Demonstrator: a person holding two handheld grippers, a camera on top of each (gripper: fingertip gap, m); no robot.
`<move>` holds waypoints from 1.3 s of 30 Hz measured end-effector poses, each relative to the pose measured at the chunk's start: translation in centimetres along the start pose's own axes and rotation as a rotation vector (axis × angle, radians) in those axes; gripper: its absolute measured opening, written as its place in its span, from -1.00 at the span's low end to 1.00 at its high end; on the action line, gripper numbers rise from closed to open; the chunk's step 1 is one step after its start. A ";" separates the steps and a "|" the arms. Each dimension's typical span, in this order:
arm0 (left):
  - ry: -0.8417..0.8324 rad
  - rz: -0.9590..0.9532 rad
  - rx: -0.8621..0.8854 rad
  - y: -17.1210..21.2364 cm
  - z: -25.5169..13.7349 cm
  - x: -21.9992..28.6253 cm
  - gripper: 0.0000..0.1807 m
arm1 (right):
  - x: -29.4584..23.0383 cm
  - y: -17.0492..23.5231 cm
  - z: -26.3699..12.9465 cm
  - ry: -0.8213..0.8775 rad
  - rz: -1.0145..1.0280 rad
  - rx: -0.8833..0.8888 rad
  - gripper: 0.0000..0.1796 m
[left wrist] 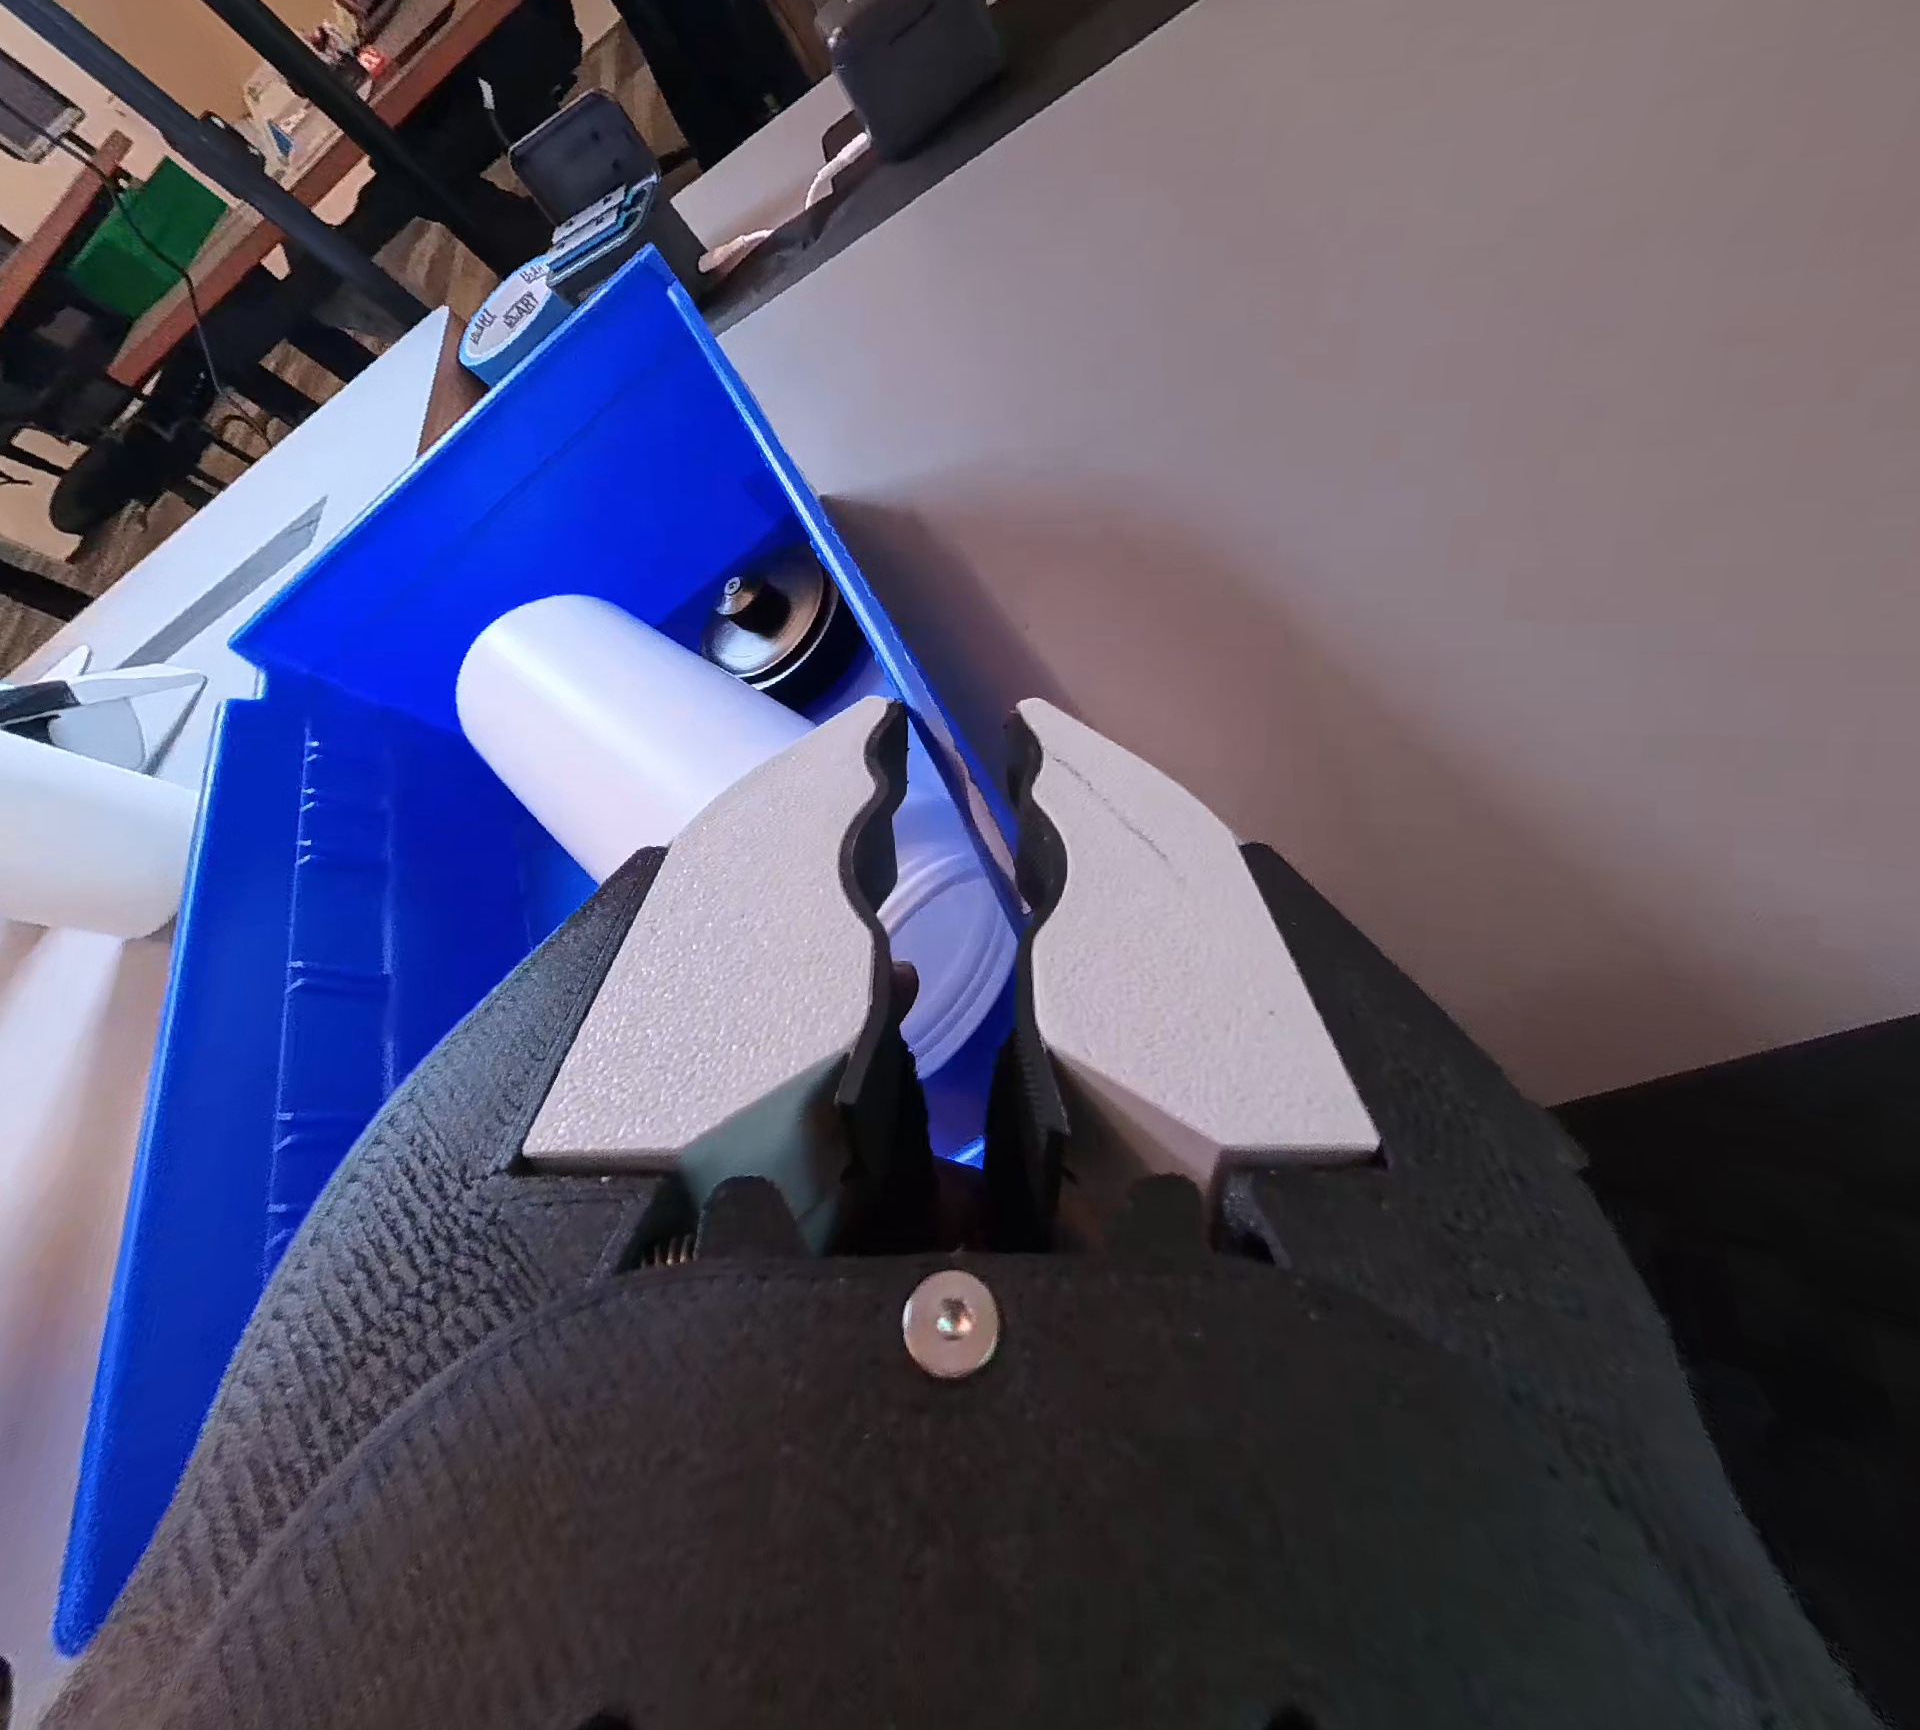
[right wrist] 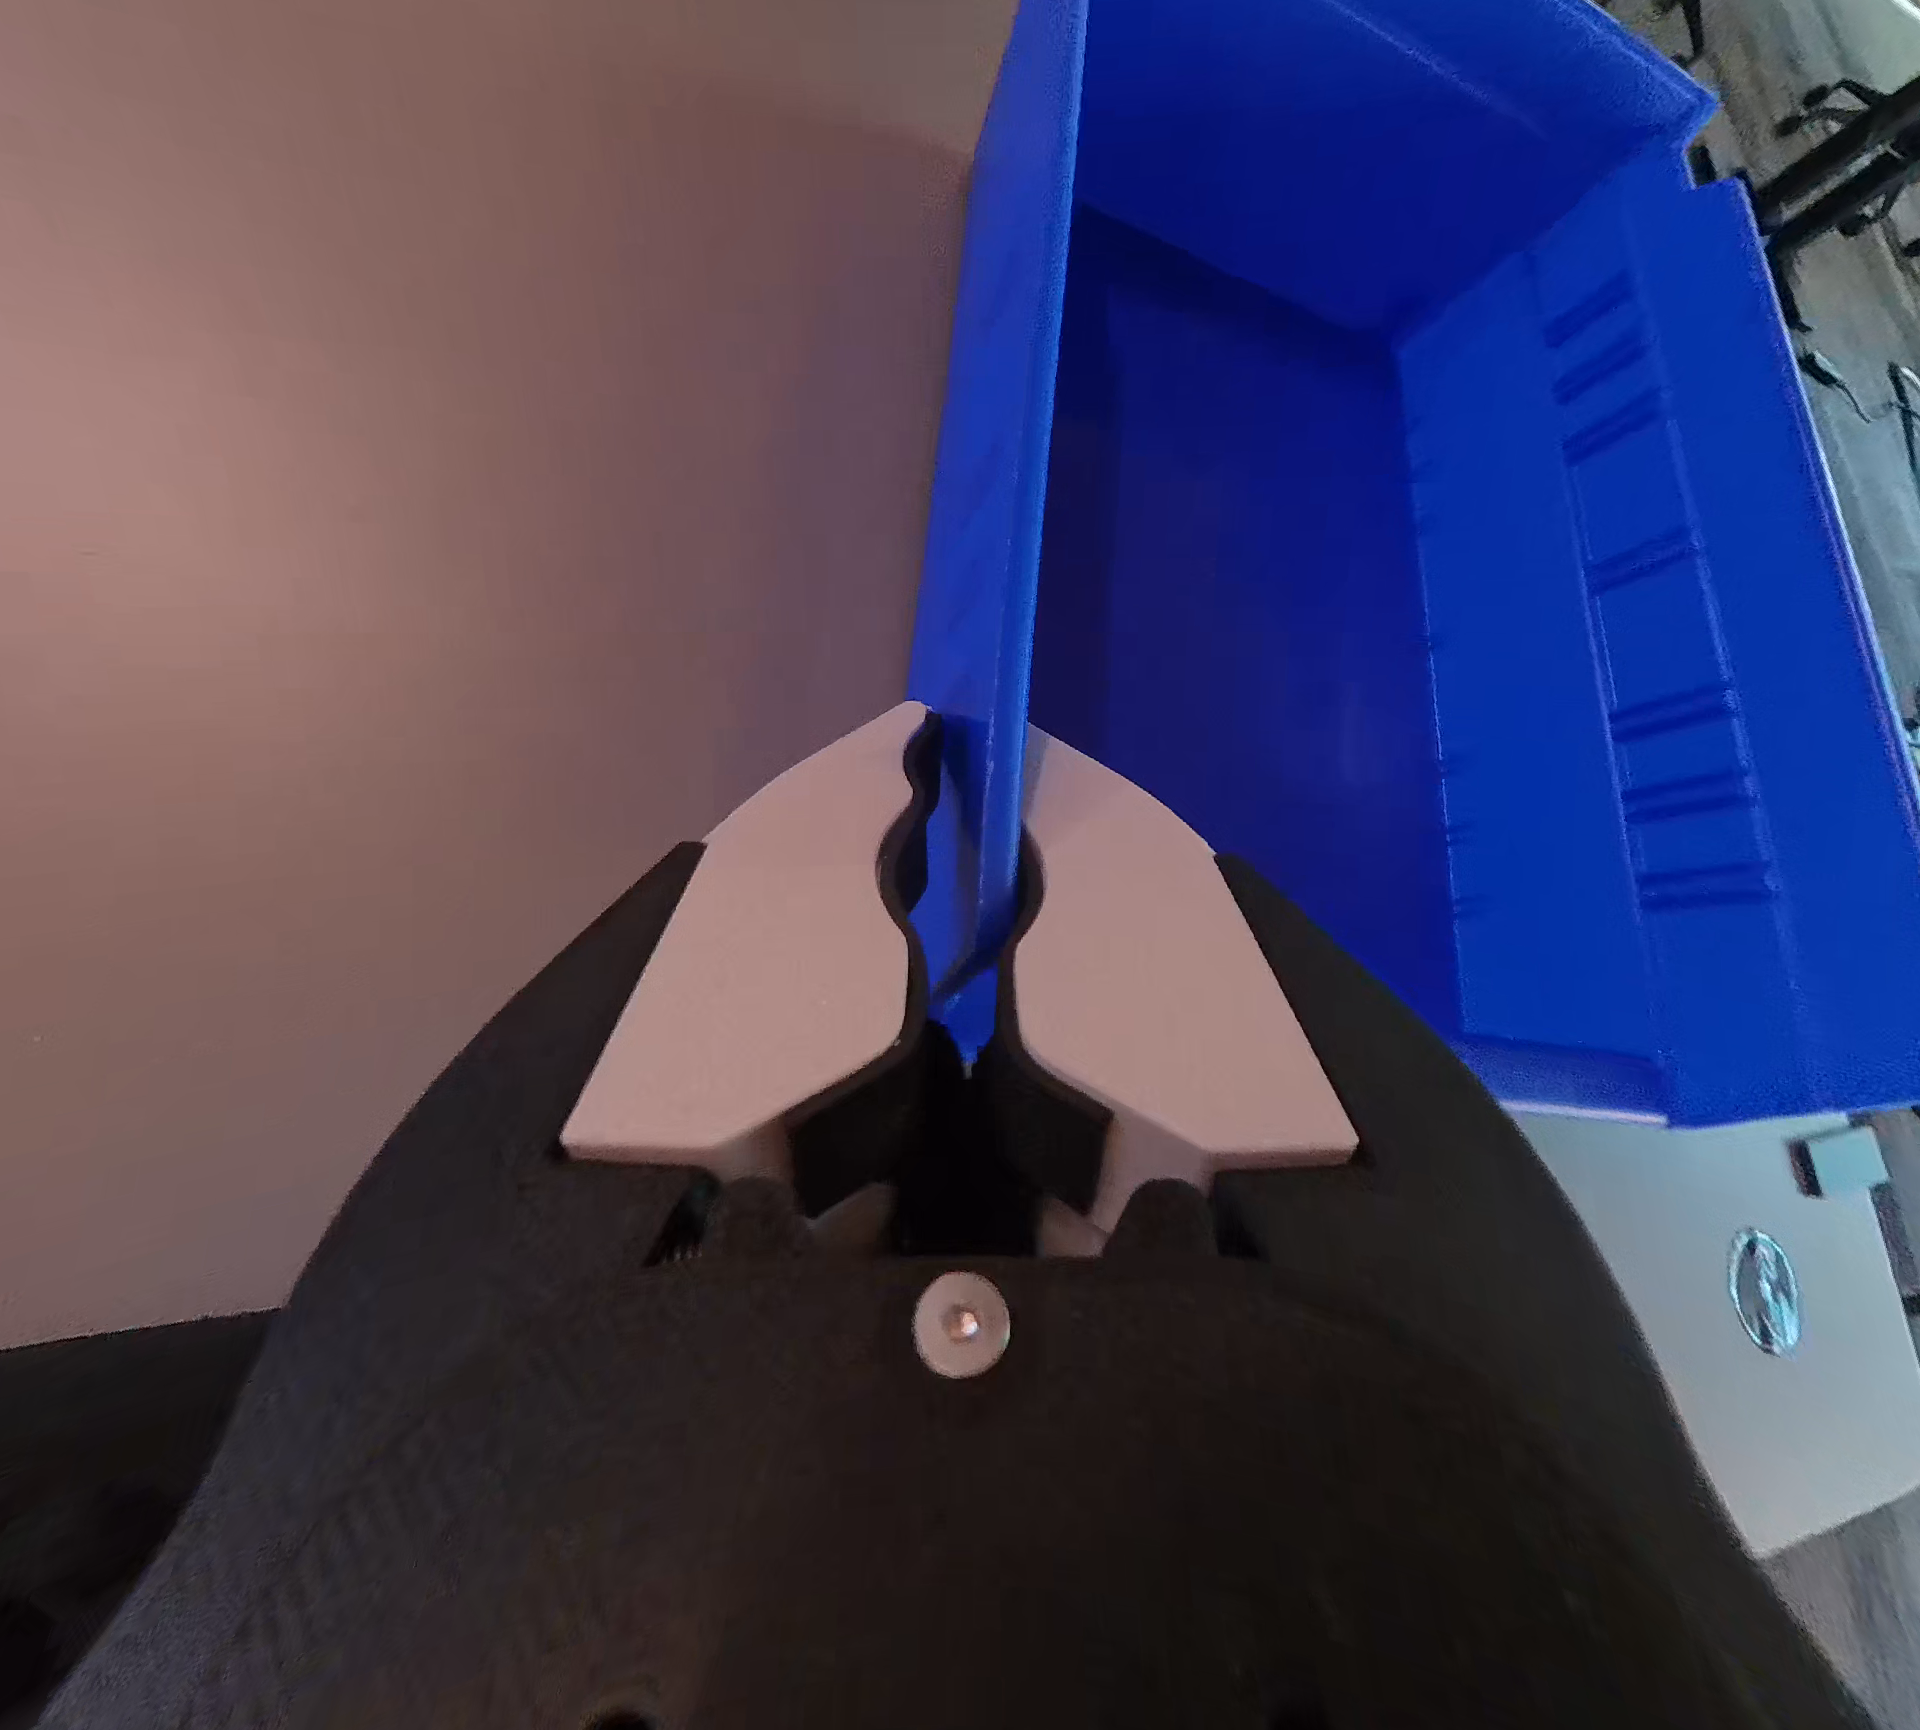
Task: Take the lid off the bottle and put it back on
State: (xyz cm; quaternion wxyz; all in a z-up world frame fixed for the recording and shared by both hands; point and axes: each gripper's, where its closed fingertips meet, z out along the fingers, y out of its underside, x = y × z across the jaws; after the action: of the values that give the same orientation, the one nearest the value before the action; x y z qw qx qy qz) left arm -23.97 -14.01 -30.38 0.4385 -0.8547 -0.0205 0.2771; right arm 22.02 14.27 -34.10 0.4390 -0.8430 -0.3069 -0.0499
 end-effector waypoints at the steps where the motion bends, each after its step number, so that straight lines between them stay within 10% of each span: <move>1: 0.002 0.004 0.003 0.0 0.0 0.0 -0.80 | 0.2 0.2 -0.1 0.012 -0.001 -0.012 -0.91; 22: 0.065 0.019 0.061 0.3 -0.4 -0.2 -0.83 | 0.8 2.0 -1.6 -0.167 -0.059 -0.078 -0.92; 24: 0.090 -0.028 0.075 0.3 -0.4 -0.2 -0.61 | 0.8 2.1 -1.7 -0.174 -0.063 -0.072 -0.91; 30: 0.138 -0.212 0.257 -1.8 -4.2 -3.7 -0.14 | -0.2 -1.6 -4.0 -0.328 0.022 0.156 -0.19; 39: 0.041 0.487 0.033 3.6 -3.2 -5.4 -0.46 | -0.9 -5.7 -7.6 -0.451 0.110 0.452 -0.28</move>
State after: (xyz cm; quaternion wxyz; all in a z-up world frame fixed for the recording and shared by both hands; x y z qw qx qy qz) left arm -27.74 -20.05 -29.16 0.3730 -0.8326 0.1994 0.3577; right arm 19.50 10.37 -25.73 0.5381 -0.7291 -0.3539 0.2315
